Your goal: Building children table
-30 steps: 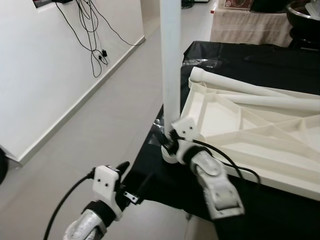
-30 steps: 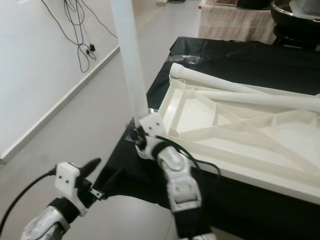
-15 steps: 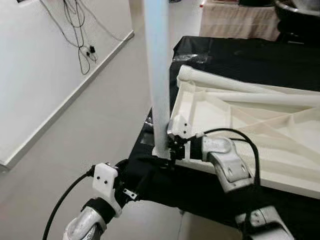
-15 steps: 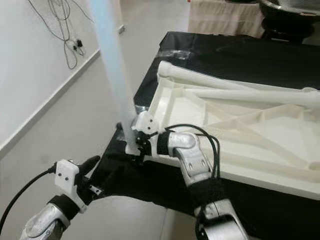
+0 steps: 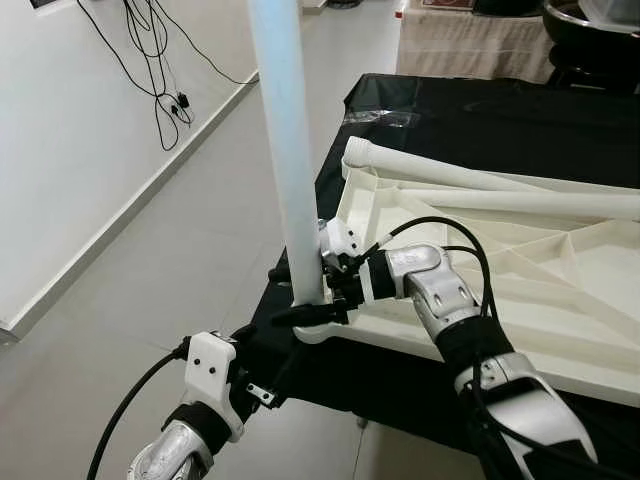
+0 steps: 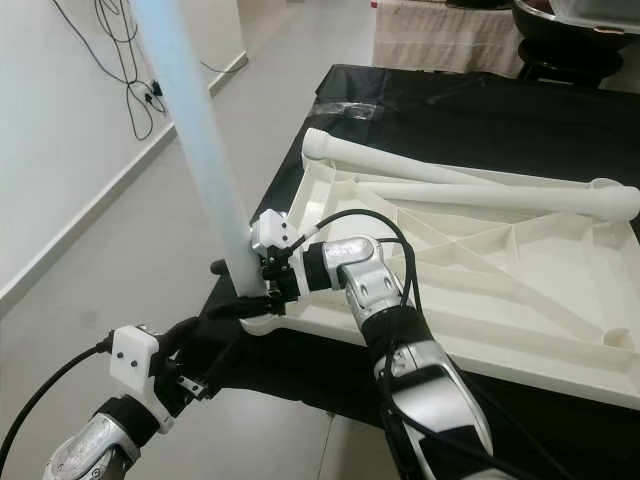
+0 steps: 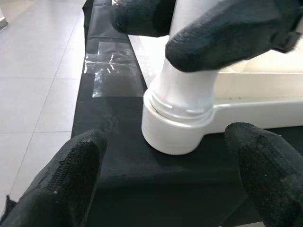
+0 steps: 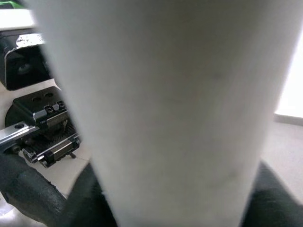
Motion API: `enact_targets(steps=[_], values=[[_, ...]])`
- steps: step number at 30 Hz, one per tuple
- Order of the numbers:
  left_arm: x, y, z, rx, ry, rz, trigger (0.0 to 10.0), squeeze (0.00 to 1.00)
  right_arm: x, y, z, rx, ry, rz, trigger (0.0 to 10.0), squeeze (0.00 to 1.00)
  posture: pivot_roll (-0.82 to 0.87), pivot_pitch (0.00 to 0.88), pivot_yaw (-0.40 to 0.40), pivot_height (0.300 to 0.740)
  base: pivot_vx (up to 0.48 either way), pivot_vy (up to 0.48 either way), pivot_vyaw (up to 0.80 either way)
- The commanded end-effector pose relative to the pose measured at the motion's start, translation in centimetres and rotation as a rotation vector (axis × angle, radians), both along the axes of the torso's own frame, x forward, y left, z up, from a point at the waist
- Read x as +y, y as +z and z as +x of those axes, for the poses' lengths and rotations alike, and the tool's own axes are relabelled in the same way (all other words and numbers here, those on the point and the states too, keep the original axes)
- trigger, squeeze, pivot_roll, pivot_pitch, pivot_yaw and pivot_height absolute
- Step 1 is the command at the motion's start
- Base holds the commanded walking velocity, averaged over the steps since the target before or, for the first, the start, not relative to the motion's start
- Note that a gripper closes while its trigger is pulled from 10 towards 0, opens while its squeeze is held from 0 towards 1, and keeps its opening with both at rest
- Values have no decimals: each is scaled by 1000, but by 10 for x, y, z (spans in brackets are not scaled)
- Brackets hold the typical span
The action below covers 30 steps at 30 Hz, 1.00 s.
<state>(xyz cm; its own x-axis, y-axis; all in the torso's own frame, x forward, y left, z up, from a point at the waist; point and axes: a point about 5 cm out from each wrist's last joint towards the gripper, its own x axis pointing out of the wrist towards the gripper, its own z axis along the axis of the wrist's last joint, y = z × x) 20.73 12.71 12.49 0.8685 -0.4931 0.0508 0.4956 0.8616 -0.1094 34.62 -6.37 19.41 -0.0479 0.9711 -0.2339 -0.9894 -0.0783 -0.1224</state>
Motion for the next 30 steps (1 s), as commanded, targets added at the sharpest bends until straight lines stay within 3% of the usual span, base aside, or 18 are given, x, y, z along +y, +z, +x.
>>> enact_targets(steps=[1, 7, 10, 13, 14, 15, 16, 17, 19, 22, 30], values=[[-1, 0, -3, 4, 4, 10, 10000, 0, 8, -8, -4, 32, 59, -16, 0, 0, 120, 198, 14, 740, 0, 0, 0], [-1, 0, -5, 7, 3, 7, 10000, 0, 2, -11, -2, 41, 65, -18, 0, 0, 115, 203, 17, 740, 0, 0, 0], [-1, -1, -6, 10, 1, 5, 10000, 0, -2, -13, 0, 3, -6, -10, 0, 0, 106, 202, 15, 740, 0, 0, 0], [-1, -1, -9, 17, 1, -3, 10000, 0, -10, -19, 8, -64, -304, 32, 0, 0, 84, 203, 8, 740, 0, 0, 0], [-1, -1, -9, 17, 1, -3, 10000, 0, -10, -19, 8, -64, -304, 32, 0, 0, 84, 203, 8, 740, 0, 0, 0], [-1, -2, -10, 19, 0, -5, 10000, 0, -11, -31, 9, -80, -687, 98, 0, 0, 79, 199, -8, 740, 0, 0, 0], [-1, -2, -10, 19, 0, -5, 10000, 0, -11, -31, 9, -80, -687, 98, 0, 0, 79, 199, -8, 740, 0, 0, 0], [-1, -2, -11, 20, -1, -4, 10000, 0, -14, -36, 7, -84, -861, 116, 0, 0, 79, 199, -8, 740, 0, 0, 0], [-1, -1, -11, 19, -4, -6, 10000, 0, -28, -55, -17, -189, -1161, 8, 0, 0, 74, 211, 5, 740, 0, 0, 0], [1, -2, -10, 25, -4, -8, 10000, 0, -25, -60, -25, -194, -1166, 7, 0, 0, 55, 196, 28, 740, 0, 0, 0], [-1, -4, -8, 31, -42, 0, 10000, 0, -8, -55, -19, -156, -1112, 49, 0, 0, 63, 191, 25, 740, 0, 0, 0]])
